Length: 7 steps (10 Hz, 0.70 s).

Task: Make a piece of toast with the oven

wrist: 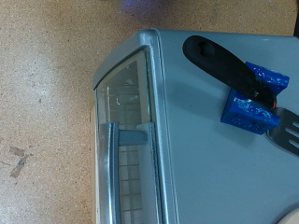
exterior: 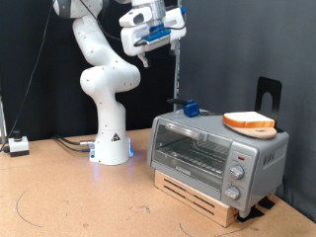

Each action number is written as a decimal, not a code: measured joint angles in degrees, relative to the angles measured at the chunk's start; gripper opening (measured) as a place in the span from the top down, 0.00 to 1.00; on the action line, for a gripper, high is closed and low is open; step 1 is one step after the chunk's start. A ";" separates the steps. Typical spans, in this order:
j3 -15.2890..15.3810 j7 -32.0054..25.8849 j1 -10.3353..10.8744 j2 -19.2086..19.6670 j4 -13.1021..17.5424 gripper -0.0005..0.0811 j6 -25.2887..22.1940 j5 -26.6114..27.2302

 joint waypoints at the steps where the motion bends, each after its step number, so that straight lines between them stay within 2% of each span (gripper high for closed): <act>1: 0.02 1.63 -0.21 -0.30 -0.14 0.00 0.20 0.87; 3: -1.10 -0.63 -0.03 -1.72 -1.62 0.00 3.67 5.40; 5: -1.87 -1.37 -0.31 -2.06 -5.01 0.00 10.20 5.74; 7: -2.40 -1.36 -1.23 -0.15 -7.59 0.00 13.19 4.91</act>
